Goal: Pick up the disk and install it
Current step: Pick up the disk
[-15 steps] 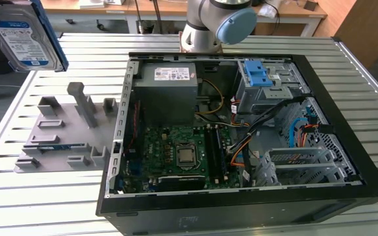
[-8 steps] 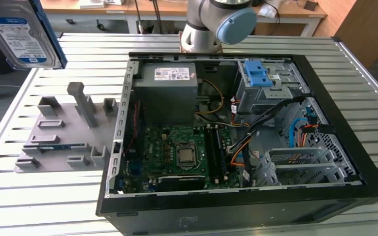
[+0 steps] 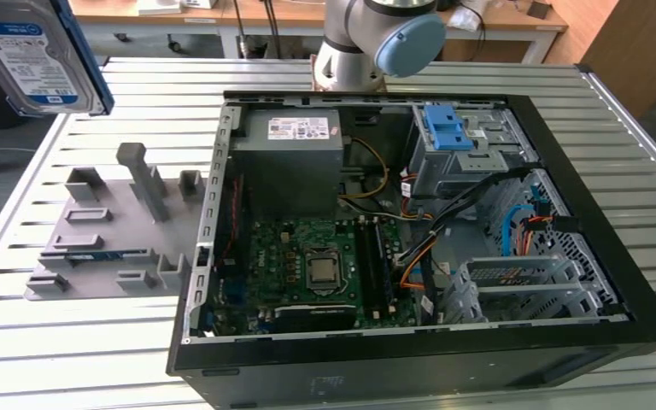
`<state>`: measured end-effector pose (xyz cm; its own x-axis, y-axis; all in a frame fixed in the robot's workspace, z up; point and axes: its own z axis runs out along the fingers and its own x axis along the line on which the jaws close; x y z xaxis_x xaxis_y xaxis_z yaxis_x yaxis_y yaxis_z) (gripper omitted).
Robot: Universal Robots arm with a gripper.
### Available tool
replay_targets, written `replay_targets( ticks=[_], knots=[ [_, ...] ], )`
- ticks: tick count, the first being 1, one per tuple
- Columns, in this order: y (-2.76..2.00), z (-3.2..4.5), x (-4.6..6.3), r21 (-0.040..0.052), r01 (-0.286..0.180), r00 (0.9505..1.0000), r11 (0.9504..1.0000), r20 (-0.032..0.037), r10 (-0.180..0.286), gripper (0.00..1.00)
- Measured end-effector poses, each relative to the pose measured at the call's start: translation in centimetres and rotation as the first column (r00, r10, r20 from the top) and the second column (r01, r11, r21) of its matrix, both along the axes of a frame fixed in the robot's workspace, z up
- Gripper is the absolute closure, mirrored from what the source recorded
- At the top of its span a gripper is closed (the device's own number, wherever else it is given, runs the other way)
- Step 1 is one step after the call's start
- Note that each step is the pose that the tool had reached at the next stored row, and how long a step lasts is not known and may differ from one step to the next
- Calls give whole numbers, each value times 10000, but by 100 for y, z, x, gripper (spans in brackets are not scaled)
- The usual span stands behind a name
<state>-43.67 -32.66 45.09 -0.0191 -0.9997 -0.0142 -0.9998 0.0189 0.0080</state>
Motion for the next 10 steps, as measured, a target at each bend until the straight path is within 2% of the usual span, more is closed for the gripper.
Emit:
replay_targets(
  ticks=[10],
  knots=[
    [0,96,-5,0,0,10000,10000,1,0,64]
  ],
)
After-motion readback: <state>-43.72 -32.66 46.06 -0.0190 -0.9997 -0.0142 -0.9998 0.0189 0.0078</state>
